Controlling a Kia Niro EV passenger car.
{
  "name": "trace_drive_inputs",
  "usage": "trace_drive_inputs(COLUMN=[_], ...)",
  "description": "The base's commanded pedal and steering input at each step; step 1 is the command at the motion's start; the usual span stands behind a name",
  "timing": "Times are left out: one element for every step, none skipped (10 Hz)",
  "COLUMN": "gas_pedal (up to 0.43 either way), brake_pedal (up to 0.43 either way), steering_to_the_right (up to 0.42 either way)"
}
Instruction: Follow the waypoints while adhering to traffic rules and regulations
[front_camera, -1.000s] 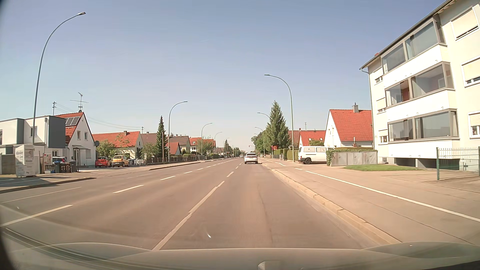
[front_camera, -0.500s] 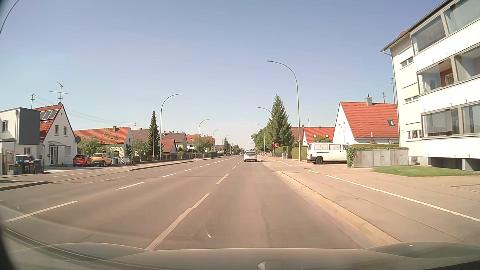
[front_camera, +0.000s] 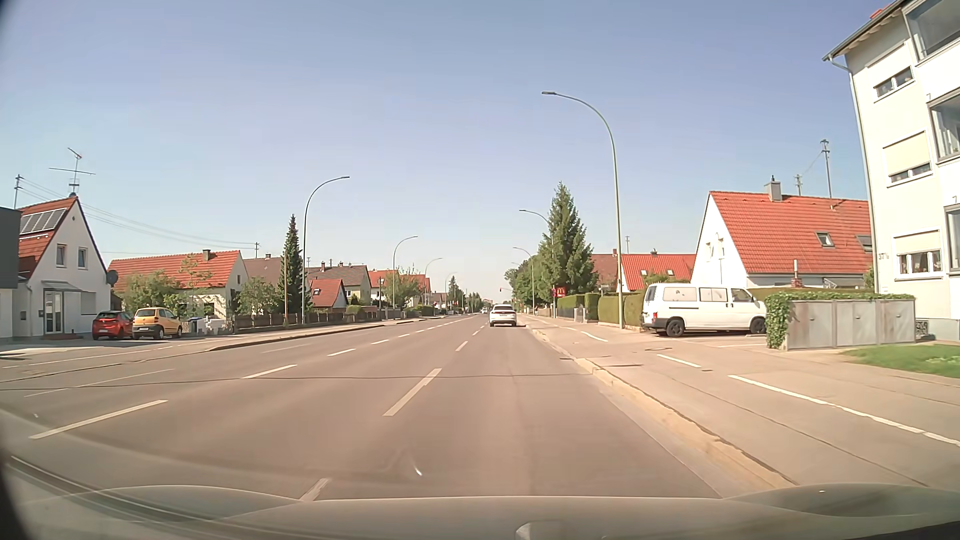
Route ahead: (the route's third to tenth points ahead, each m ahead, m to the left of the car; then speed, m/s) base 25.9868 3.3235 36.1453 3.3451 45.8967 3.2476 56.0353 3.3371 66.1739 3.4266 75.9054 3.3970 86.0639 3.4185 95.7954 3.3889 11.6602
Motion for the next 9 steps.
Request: trace_drive_inputs(gas_pedal=[0.177,0.177,0.177,0.177,0.177,0.177,0.177,0.177,0.169], brake_pedal=[0.0,0.0,0.0,0.0,0.0,0.0,0.0,0.0,0.0], steering_to_the_right=[-0.006,-0.004,-0.001,0.0,0.0,0.0,0.0,-0.001,-0.003])
